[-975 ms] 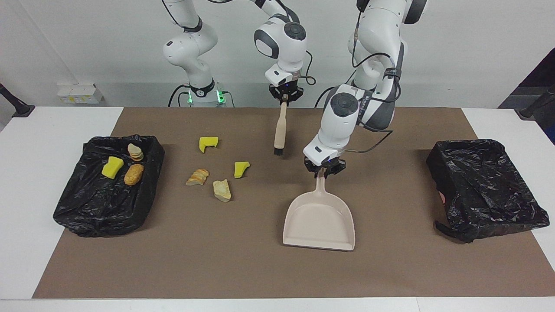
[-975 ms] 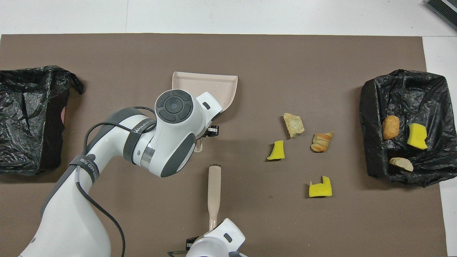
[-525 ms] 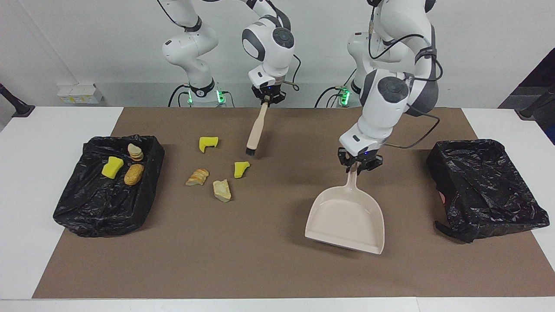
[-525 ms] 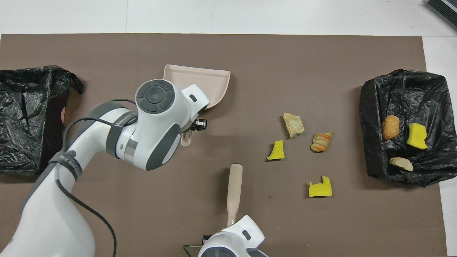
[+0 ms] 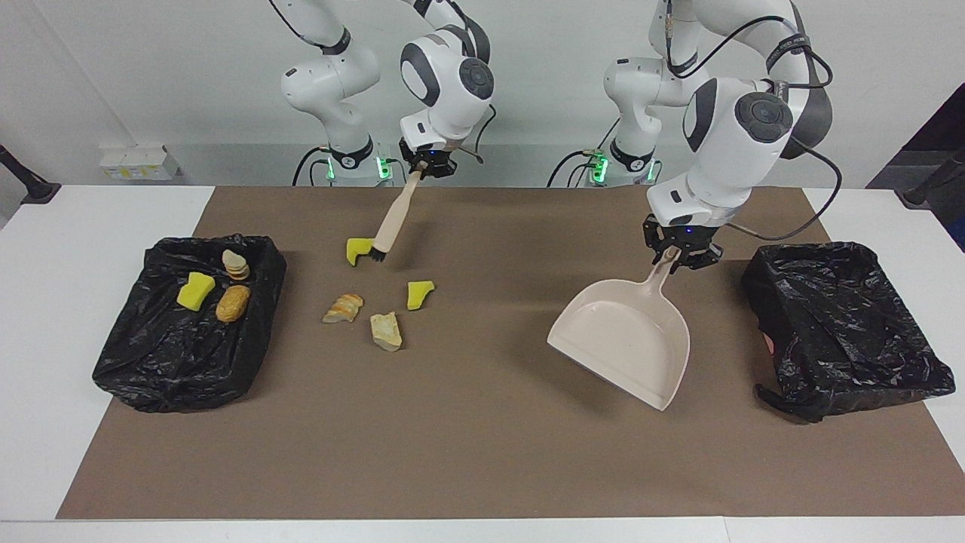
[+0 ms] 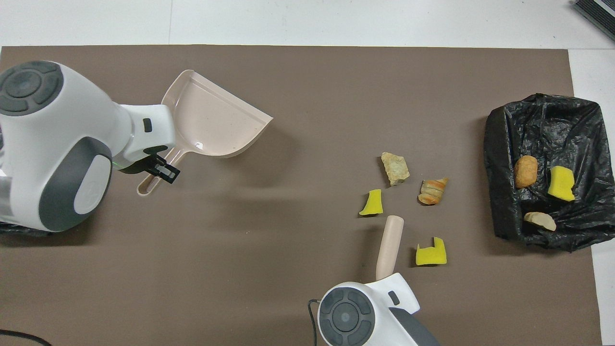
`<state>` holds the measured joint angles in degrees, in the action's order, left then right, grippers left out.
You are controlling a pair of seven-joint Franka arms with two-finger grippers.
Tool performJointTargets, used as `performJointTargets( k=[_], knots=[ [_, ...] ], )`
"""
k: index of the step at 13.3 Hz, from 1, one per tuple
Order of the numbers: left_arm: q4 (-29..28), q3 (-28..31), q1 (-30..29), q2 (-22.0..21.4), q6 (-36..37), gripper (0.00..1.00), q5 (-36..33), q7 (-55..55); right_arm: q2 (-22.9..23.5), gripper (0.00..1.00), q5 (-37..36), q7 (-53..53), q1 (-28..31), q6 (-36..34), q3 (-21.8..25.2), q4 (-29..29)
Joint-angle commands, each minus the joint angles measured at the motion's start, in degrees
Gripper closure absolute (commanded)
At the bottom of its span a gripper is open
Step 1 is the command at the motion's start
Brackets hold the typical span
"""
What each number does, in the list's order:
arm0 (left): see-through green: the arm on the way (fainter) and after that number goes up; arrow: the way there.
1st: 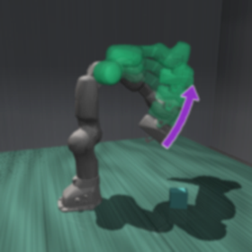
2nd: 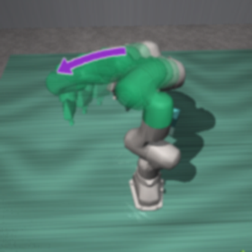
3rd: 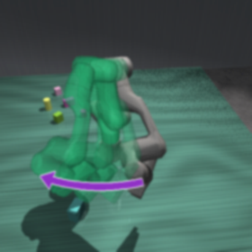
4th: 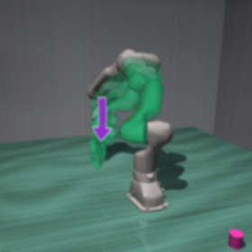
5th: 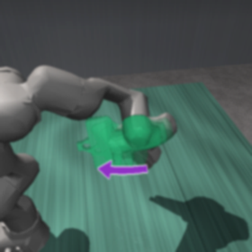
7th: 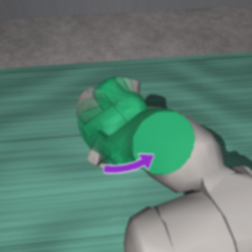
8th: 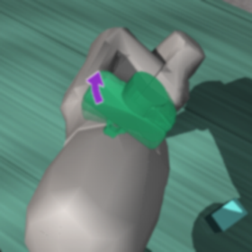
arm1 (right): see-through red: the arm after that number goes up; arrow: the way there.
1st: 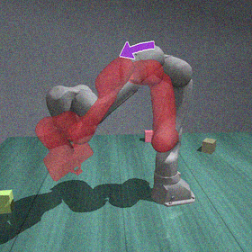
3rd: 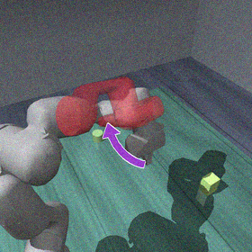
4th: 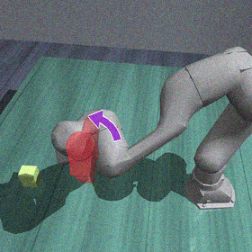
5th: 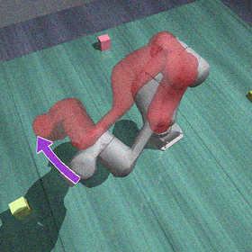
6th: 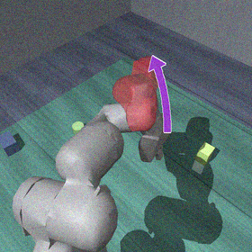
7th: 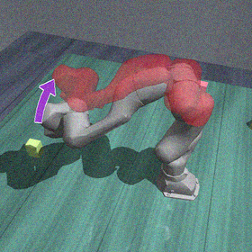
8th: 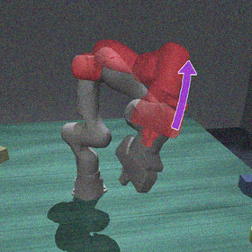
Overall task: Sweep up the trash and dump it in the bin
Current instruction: 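Slide the dustpan with the left gripper while the right gripper lifts the brush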
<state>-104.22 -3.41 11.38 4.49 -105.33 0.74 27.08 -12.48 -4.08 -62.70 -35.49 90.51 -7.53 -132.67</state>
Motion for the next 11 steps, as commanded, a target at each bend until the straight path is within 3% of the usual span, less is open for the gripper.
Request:
performJointTargets(
  k=[1,4,7,11],
  knots=[
    [-8.51,-0.37,0.13,-5.78,-4.26,1.0,-0.65,8.57,-2.37,1.0,-1.2,-1.99,2.62,-0.68,-0.74,-2.41],
    [-18.01,-0.55,1.71,-11.94,-5.33,1.0,-0.65,14.38,-2.99,1.0,-0.67,-4.7,2.53,-1.38,-0.91,-3.03],
    [-21.1,-0.9,6.44,-14.76,-4.27,1.0,-2.83,16.78,-6.66,1.0,-0.23,-5.24,2.71,-1.22,-0.82,-8.11],
    [-24.17,-0.9,11.12,-13.46,-8.47,1.0,-5.31,16.17,-8.44,1.0,0.91,-4.28,6.13,1.24,-0.82,-11.82]
  ],
)
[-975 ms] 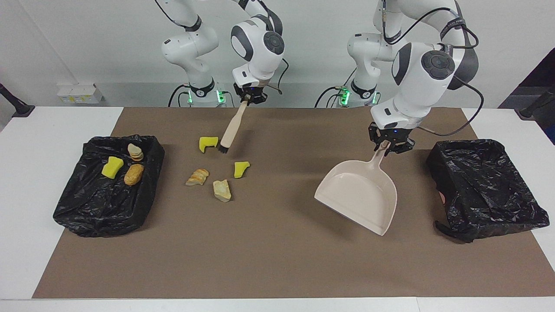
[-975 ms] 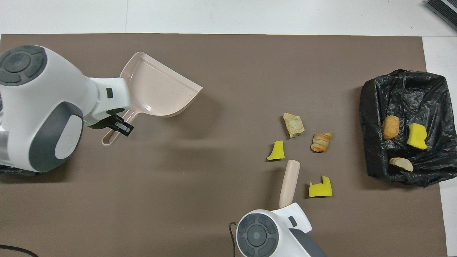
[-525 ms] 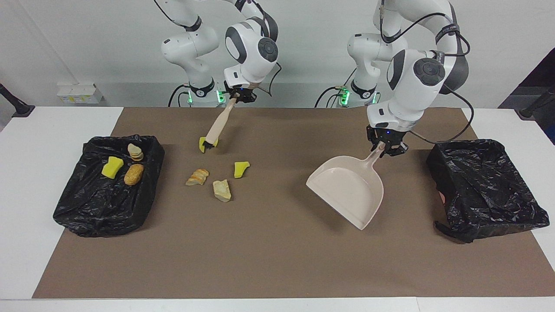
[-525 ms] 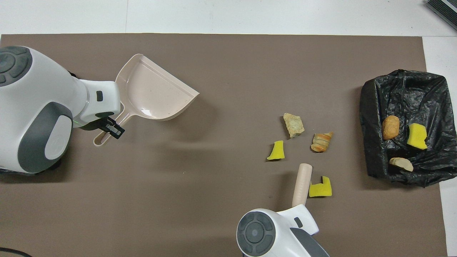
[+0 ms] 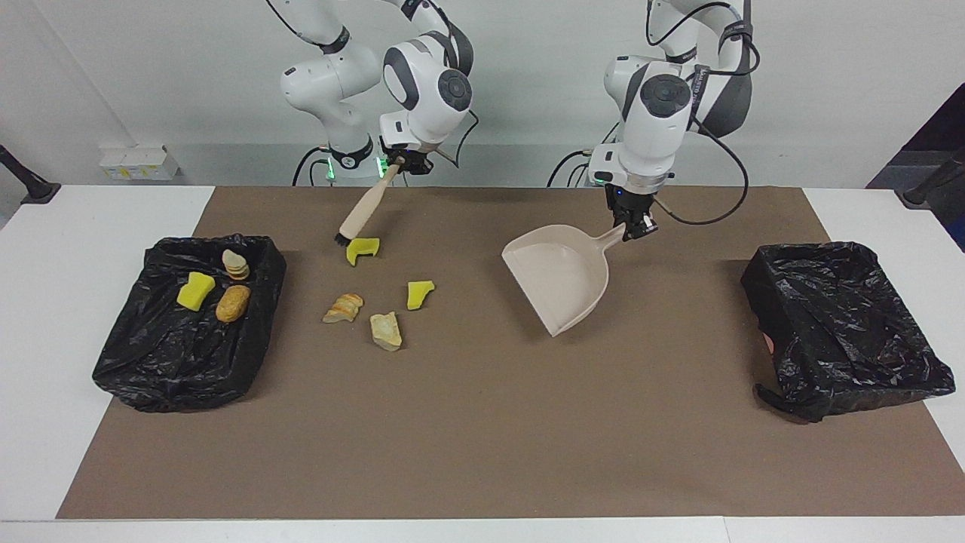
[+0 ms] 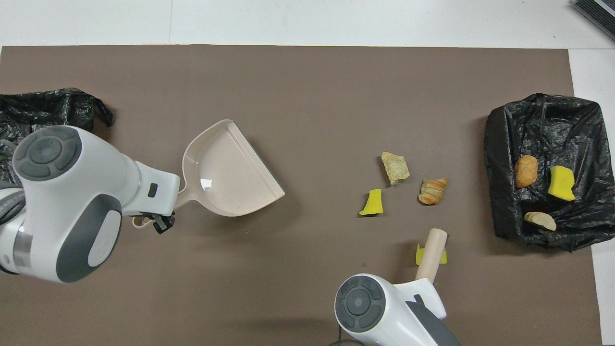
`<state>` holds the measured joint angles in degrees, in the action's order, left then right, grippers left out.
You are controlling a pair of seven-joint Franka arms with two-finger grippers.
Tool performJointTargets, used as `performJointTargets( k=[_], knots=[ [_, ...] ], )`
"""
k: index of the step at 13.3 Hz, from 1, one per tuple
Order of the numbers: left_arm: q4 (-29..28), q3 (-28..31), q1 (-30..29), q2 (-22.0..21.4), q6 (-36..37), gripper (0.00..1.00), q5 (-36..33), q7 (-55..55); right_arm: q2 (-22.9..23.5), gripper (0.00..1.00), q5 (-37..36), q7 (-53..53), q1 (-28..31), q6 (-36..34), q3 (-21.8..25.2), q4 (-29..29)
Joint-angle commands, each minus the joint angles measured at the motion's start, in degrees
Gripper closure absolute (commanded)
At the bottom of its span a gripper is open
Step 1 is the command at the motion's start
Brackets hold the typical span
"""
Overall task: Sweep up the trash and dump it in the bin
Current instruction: 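Slide the dustpan with the left gripper while the right gripper lifts the brush, then sweep the yellow sponge pieces toward the dustpan with the right gripper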
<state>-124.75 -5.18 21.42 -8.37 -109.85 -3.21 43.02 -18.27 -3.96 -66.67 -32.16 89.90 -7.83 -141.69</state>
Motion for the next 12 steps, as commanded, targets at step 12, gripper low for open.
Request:
performJointTargets(
  k=[12],
  knots=[
    [-8.06,0.88,2.83,-1.21,-7.3,1.0,-1.27,-2.06,14.99,1.0,7.83,7.34,13.18,19.62,-0.34,9.74]
  ],
)
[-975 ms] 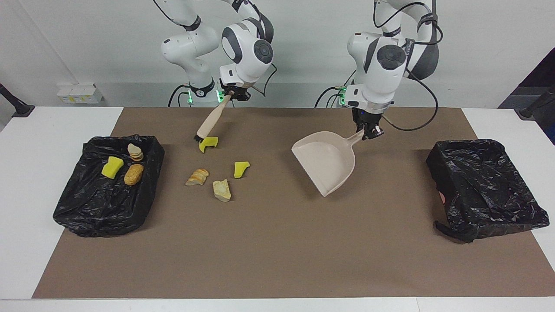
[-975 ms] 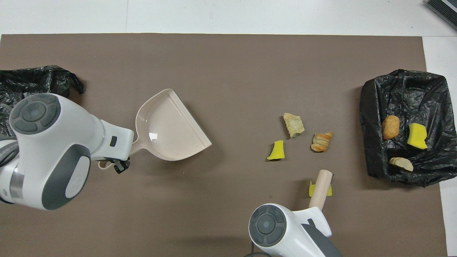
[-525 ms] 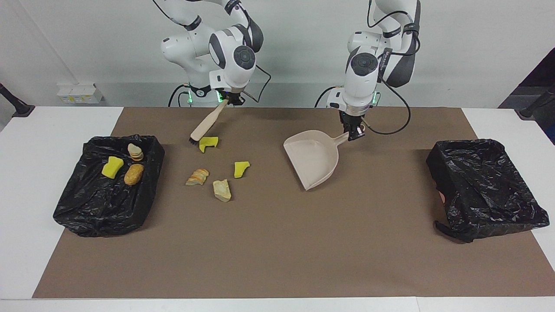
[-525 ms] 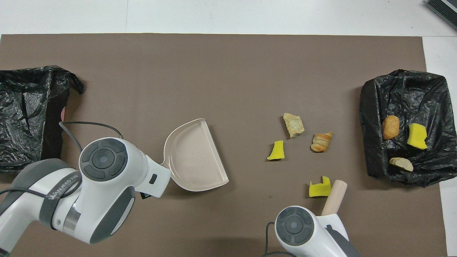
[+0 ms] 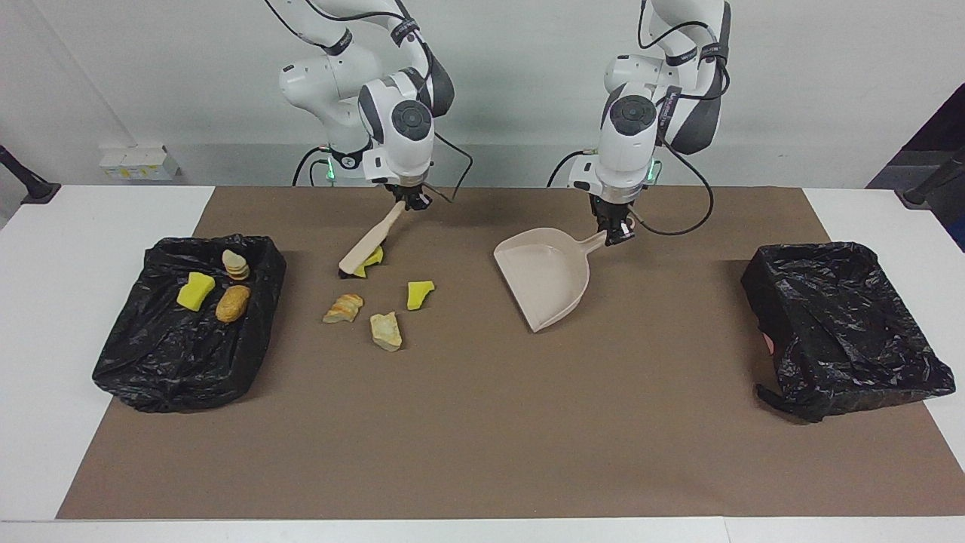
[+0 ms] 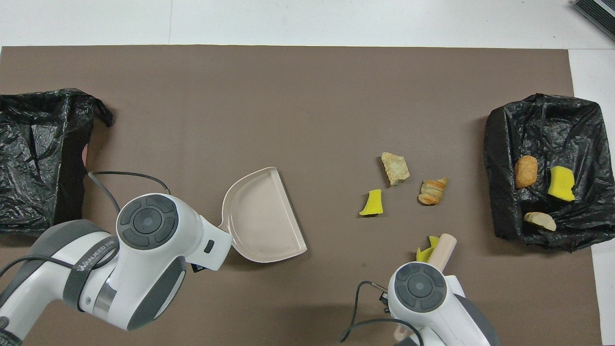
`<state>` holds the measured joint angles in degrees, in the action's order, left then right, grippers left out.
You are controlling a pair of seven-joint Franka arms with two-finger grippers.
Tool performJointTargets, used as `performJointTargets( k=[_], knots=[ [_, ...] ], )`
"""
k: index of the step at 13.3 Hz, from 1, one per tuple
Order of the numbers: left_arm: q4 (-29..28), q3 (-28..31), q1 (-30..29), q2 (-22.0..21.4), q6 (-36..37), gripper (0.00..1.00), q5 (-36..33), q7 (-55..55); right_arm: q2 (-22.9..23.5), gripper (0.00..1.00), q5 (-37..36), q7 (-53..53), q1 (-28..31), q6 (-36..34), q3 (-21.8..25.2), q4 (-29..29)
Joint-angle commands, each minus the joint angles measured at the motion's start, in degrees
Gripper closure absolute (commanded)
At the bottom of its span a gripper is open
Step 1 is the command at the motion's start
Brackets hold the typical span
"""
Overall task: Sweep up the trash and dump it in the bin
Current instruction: 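Sweep the yellow sponge pieces toward the dustpan with the right gripper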
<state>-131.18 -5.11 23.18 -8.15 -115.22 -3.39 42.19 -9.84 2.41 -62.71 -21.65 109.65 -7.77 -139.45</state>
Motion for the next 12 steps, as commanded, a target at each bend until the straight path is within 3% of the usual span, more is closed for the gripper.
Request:
performJointTargets(
  k=[1,5,8,12],
  knots=[
    [-1.62,0.8,1.08,-1.34,-2.63,1.0,-1.1,-1.24,8.24,1.0,1.46,3.47,2.58,-0.05,-0.49,9.96],
    [-3.65,0.8,2.31,-1.25,-7.28,1.0,-1.1,-1.32,13.26,1.0,5.59,3.56,0.48,0.91,-0.75,18.76],
    [-3.65,0.71,4.58,-0.9,-8.09,1.0,-1.1,-3.08,13.18,1.0,5.41,6.45,-3.66,0.66,-0.84,20.09],
    [-3.65,0.71,5.65,0.59,-7.91,1.0,-1.1,-4.84,11.87,1.0,4.27,20.57,-2.44,-3.82,-0.14,22.11]
  ],
)
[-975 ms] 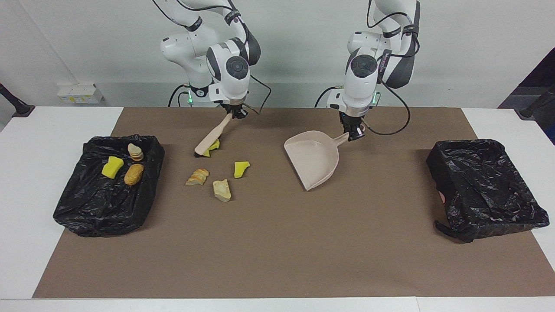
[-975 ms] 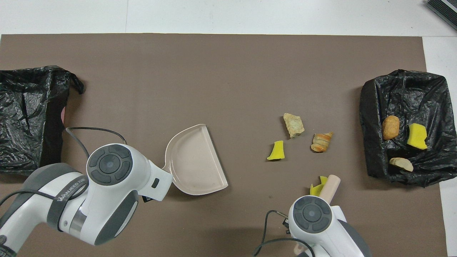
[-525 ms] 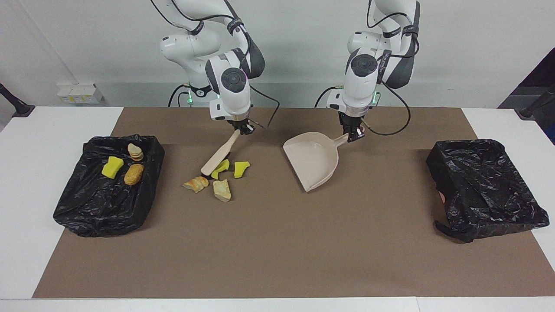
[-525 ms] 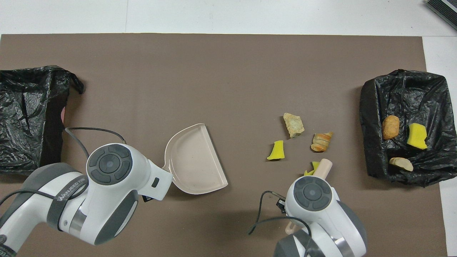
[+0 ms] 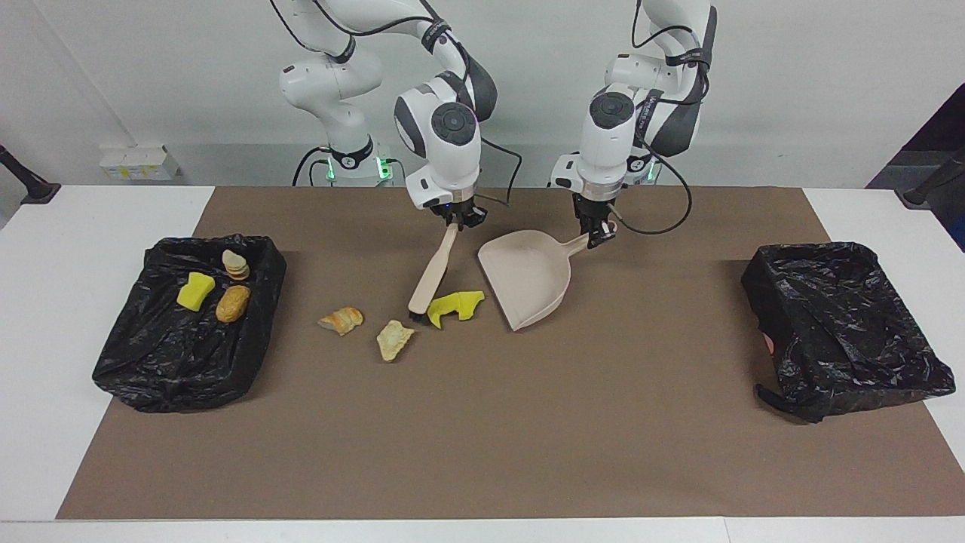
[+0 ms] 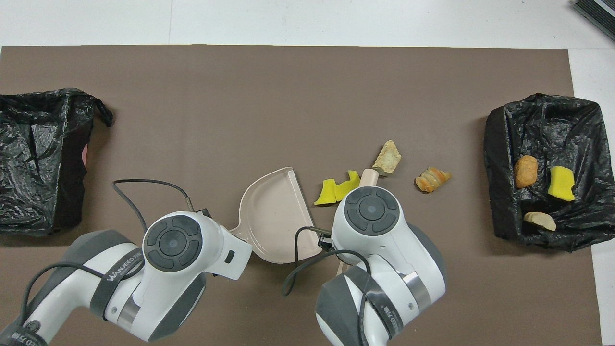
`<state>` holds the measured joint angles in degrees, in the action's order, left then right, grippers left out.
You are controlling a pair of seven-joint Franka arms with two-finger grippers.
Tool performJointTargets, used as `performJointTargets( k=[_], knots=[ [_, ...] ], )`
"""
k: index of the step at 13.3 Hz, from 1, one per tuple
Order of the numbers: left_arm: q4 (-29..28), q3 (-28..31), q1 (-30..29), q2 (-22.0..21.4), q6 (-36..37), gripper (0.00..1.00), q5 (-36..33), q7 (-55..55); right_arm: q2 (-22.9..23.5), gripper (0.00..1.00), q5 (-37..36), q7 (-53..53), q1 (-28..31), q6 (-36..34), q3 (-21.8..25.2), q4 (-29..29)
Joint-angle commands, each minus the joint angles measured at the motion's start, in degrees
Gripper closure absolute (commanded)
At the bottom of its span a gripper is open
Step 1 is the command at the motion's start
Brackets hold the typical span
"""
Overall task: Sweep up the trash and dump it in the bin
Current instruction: 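Sweep the yellow sponge pieces toward the dustpan with the right gripper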
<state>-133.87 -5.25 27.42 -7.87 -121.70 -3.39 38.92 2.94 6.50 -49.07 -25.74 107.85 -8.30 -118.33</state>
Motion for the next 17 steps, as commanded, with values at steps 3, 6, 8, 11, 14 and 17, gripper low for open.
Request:
performJointTargets(
  k=[3,6,8,11,14,17],
  knots=[
    [-0.95,0.86,0.79,0.49,-1.69,1.0,-1.09,-1.74,-1.45,1.0,-0.77,17.13,2.97,-3.43,0.39,0.73],
    [-0.86,0.86,1.23,1.81,-3.53,1.0,-1.0,-3.49,0.3,1.0,-10.26,25.94,3.5,-4.04,0.31,3.88],
    [-0.6,0.86,1.14,2.25,-4.51,1.0,-1.0,-5.51,1.71,1.0,-13.33,31.37,5.77,-3.96,0.31,5.39],
    [-0.6,0.77,1.05,2.34,-4.77,1.0,-0.92,-6.4,2.51,1.0,-19.48,42.36,9.38,-3.96,0.31,5.83],
    [-0.6,0.77,0.79,2.34,-4.77,1.0,-0.92,-6.92,2.77,1.0,-24.07,49.14,13.42,-3.79,0.31,5.83],
    [-0.51,0.77,0.79,2.34,-4.34,1.0,-0.92,-7.19,3.56,1.0,-35.71,50.83,15.63,-6.14,0.31,6.09]
  ],
)
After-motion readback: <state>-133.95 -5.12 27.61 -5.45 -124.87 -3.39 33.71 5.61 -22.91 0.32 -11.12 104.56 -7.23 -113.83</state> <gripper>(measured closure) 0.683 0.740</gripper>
